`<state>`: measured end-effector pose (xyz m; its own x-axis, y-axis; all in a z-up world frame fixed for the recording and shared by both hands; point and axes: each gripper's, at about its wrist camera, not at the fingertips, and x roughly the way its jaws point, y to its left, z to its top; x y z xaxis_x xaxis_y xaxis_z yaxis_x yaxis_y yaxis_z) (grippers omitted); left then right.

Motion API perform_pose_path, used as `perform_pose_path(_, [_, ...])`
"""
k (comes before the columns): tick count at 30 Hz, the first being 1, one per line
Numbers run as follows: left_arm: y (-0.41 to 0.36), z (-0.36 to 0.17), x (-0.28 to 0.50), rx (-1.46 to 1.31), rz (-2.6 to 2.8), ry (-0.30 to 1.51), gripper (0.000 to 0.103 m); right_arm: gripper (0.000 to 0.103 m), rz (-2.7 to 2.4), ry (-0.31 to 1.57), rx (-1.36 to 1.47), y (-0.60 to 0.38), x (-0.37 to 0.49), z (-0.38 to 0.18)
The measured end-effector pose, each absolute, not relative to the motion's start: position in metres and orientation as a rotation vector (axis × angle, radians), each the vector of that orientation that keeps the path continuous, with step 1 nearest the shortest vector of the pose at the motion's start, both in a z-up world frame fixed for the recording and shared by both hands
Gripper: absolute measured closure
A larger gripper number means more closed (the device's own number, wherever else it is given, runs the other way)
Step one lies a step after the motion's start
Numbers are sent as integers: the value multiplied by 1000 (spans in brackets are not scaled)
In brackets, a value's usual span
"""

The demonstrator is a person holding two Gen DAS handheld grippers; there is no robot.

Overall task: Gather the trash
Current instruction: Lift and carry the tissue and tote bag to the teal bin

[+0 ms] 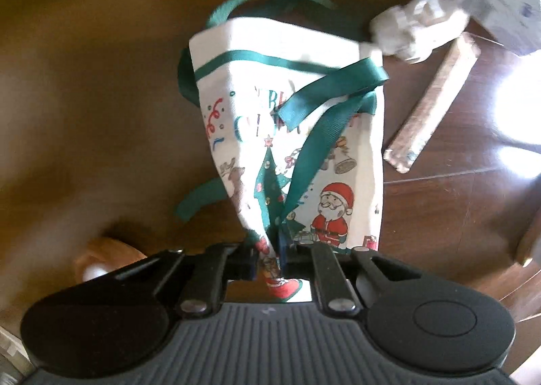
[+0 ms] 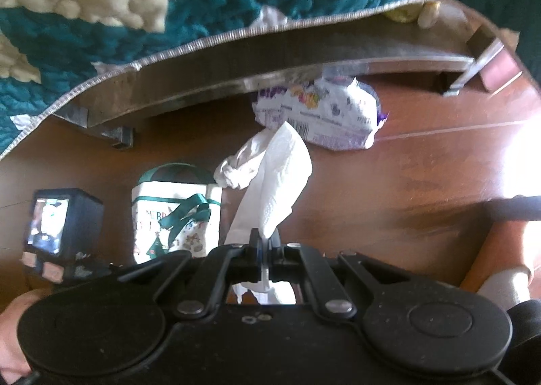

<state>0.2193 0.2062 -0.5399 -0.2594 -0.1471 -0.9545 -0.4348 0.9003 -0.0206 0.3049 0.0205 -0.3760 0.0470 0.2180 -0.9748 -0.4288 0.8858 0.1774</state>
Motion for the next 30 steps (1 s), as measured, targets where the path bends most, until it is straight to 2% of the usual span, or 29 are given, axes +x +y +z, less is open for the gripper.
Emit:
perform_pose_path(22, [172,-333,204,-81,286,1554,99,101,543,1165,13,-56,274,-212])
perform_pose_path(27, [150,-281,211,39,229,1467,99,101,565,1109,15,-83,259,-178])
perform_pose_path(30, [125,-247,223,207,166,1402,99,101,562,1066,34,-101,253,-159])
